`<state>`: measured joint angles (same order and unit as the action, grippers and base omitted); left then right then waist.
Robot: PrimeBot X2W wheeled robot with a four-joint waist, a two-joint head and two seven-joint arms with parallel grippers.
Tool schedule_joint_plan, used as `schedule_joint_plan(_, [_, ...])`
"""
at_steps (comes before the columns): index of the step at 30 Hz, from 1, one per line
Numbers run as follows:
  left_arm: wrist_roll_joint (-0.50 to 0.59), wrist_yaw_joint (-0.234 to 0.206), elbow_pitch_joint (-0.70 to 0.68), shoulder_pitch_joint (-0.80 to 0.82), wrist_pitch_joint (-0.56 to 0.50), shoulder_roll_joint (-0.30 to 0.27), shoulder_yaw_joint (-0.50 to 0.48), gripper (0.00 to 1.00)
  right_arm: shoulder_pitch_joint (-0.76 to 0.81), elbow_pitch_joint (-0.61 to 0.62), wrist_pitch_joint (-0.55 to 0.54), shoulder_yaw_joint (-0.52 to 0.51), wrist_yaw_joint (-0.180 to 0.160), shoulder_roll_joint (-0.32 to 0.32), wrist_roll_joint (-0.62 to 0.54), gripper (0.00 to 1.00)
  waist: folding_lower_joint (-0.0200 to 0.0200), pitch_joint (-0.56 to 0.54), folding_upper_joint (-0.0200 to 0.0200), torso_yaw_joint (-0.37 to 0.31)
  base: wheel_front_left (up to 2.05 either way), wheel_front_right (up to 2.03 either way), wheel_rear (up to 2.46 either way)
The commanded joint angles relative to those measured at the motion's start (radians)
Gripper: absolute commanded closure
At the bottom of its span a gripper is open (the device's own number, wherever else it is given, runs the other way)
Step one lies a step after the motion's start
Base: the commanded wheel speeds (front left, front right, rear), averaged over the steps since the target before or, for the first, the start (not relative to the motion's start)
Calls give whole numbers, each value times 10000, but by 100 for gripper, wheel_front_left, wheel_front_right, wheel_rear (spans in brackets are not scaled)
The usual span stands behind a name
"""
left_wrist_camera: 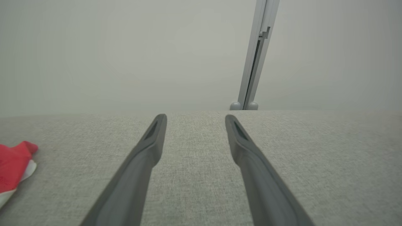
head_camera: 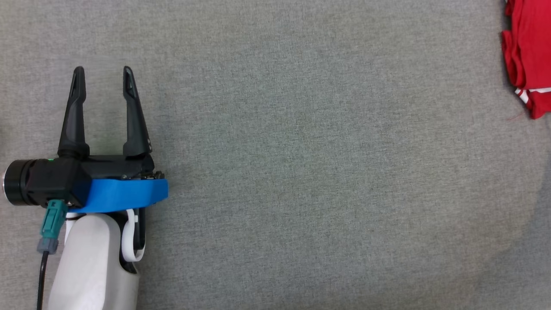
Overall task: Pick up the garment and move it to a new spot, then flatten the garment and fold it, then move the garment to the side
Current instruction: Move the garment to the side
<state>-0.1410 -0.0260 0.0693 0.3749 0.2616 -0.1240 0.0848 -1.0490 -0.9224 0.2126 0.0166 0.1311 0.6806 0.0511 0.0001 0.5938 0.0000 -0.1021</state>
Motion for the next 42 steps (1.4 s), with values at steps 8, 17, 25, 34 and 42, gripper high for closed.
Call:
schedule_joint_plan(8, [-225,-43,113,-670,46,-31,-337,0,318,666,515,-185,-6,-1196,-125,0,-1,-911,0,7,0,0,0])
schedule_joint_plan(17, [-382,-5,376,-1542,46,97,-617,0,1929,3221,534,457,-6,-3255,299,0,-1,-2300,0,373,0,0,0])
schedule_joint_plan(25, [-418,53,670,-2155,47,209,-643,0,3843,4265,532,873,-4,-4706,873,0,-1,-3422,0,543,0,0,0])
schedule_joint_plan(34, [-484,134,1054,-2726,47,289,-518,0,6331,5144,533,870,-4,-5309,1049,0,-1,-4337,0,632,0,0,0])
schedule_joint_plan(42, [-576,48,1278,-3031,38,342,-421,0,8140,6543,188,312,-4,-5630,882,0,-1,-4742,0,747,0,0,0])
